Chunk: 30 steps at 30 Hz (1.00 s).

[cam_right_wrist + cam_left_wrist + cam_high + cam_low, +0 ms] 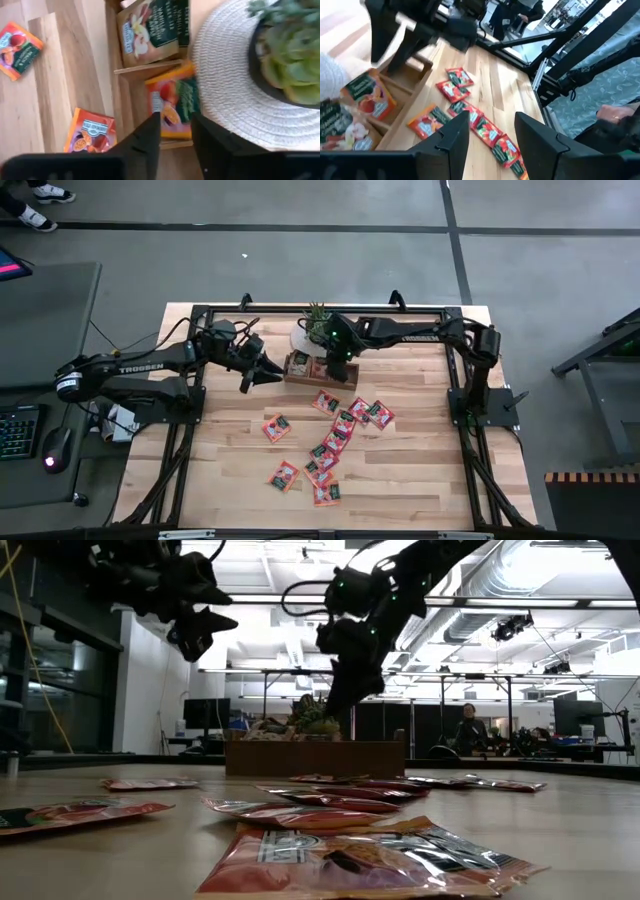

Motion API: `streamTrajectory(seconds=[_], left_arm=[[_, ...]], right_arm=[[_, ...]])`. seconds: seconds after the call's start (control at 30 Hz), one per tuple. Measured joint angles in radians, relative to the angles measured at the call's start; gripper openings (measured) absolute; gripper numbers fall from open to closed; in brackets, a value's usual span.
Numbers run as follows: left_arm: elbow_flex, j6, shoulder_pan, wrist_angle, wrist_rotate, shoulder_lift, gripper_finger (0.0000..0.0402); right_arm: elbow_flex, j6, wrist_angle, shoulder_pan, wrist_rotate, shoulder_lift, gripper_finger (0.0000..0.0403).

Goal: Pick & Place Tea
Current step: Put the orange tea bag into the middle section of the wooden organizer

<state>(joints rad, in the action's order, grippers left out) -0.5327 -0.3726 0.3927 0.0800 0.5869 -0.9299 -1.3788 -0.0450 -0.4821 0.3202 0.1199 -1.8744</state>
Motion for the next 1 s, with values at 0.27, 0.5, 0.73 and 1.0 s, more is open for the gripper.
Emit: streamTrajectory(seconds=[0.27,0.5,0.73,1.0], left_arm=[[0.0,-0.068,-0.001,-0.214,-0.072,0.023,0.0156],[0.0,-0.106,-0.12,-0.397,-0.187,0.023,0.0156],[0.0,-0.238,-0.314,-0.488,-0.411,0.023,0.0131],[0.0,-0.342,-0.511,-0.479,-0.59,-0.056,0.0079]], right_arm=[[0.0,-0.024,-0.003,0.0,-0.024,0.099,0.0173],[-0.002,-0.098,0.024,-0.031,0.004,0.169,0.0181],[-0.002,-0.138,0.061,-0.12,-0.009,0.182,0.0182],[0.001,-0.204,0.17,-0.225,-0.103,0.162,0.0182]])
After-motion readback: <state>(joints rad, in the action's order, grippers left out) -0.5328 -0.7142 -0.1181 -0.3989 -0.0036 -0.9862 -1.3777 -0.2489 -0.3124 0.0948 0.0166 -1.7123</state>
